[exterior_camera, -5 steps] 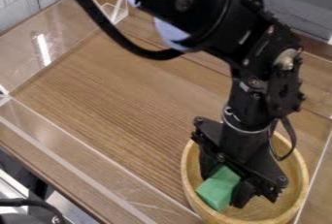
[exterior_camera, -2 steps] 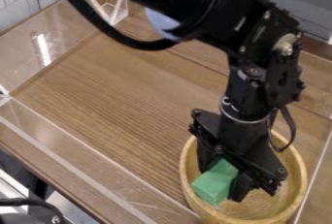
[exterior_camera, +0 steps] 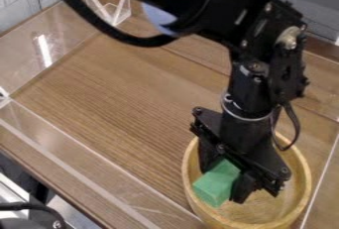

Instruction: Remove the green block from inside the brown bowl and put it on the table

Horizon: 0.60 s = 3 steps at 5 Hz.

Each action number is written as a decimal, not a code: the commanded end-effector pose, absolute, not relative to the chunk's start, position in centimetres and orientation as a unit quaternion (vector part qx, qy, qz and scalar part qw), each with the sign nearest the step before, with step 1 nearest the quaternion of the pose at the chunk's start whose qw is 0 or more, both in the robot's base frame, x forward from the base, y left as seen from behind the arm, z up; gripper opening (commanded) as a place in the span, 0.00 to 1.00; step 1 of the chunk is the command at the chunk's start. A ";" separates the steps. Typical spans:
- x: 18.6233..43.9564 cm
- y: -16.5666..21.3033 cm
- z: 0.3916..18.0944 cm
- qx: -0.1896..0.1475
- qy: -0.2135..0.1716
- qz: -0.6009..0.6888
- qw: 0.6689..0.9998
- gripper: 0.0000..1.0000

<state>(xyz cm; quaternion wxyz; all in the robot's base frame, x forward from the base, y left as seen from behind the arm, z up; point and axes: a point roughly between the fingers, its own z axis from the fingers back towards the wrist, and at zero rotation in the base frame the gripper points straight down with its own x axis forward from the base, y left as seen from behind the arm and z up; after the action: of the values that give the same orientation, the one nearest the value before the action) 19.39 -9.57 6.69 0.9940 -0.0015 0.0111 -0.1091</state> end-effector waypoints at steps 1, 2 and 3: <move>20.3 -9.7 8.2 -0.013 -0.019 -0.105 0.994 0.00; 20.1 -9.5 8.4 -0.014 -0.019 -0.104 0.994 0.00; 20.0 -9.4 8.6 -0.015 -0.020 -0.104 0.994 0.00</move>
<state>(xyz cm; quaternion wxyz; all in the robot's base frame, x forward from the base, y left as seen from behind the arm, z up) 19.35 -9.32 7.45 0.9941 -0.0069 0.0039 -0.1084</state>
